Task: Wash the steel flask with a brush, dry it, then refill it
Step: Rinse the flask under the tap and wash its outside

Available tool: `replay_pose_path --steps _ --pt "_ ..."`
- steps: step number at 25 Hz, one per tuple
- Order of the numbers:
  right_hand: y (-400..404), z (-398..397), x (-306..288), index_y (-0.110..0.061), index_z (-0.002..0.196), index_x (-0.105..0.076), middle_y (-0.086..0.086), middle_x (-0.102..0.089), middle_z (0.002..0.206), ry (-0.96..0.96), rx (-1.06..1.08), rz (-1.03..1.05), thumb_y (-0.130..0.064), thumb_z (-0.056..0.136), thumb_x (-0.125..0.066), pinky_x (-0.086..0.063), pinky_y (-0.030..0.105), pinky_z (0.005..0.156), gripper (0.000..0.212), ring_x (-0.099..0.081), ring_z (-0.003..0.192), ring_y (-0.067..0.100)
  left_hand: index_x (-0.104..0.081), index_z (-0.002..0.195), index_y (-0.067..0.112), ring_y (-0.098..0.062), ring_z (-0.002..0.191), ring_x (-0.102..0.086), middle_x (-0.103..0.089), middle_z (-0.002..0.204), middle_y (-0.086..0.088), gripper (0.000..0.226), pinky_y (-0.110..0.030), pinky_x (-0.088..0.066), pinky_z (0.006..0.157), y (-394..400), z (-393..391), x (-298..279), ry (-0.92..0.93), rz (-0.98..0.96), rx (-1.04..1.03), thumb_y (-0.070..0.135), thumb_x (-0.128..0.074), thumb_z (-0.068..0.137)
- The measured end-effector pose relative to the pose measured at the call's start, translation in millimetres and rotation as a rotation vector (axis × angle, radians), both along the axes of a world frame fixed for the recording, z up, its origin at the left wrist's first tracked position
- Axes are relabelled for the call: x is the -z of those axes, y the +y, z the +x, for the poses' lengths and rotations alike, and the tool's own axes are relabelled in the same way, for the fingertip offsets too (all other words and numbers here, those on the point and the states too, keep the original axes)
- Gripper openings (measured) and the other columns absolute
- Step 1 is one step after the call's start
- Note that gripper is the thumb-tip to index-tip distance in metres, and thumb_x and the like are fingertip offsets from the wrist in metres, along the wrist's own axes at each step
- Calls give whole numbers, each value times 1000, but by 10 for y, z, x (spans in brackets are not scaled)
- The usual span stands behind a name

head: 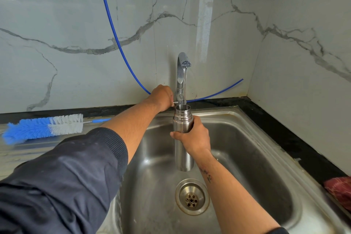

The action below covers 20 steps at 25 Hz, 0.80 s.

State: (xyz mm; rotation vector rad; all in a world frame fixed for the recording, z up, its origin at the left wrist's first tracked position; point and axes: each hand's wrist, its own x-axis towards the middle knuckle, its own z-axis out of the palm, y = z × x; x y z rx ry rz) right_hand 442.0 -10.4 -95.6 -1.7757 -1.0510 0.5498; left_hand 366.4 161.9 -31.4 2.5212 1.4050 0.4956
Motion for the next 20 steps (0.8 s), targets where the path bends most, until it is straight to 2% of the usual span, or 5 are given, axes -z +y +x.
replay_pose_path --steps 3,12,14,16,20 --pt "-2 4 4 -25 120 -54 -10 -67 109 -1 7 -1 -30 72 -92 -54 32 87 62 -64 96 12 -77 87 8 -19 89 -68 -74 92 -7 3 -27 -49 79 -1 -14 18 -46 -25 -6 10 -80 86" --pt "6 11 12 -26 119 -53 -12 -65 106 -6 5 -11 -31 72 -92 -51 29 83 61 -63 95 11 -75 82 5 -15 80 -66 -71 82 -2 6 -27 -53 83 -9 -54 73 -178 -85 -6 4 -79 86" --pt "12 19 17 -27 117 -53 -12 -66 106 -10 12 -11 -31 71 -92 -52 31 84 60 -64 96 12 -75 82 3 -14 73 -68 -70 77 -1 7 -26 -58 76 6 -66 88 -260 -151 -28 0 -76 88" --pt "18 22 22 -27 117 -54 -11 -67 108 -14 17 -13 -32 70 -93 -55 34 88 61 -65 98 13 -74 80 6 -13 70 -70 -72 77 -3 12 -19 -54 62 -18 -81 77 -325 -229 -79 0 -73 91" --pt "17 26 22 -26 119 -54 -10 -67 110 -16 17 -21 -32 70 -93 -54 33 88 63 -64 98 13 -72 80 11 -14 72 -72 -73 79 -4 14 -17 -51 61 -40 -91 67 -389 -275 -118 2 -74 91"
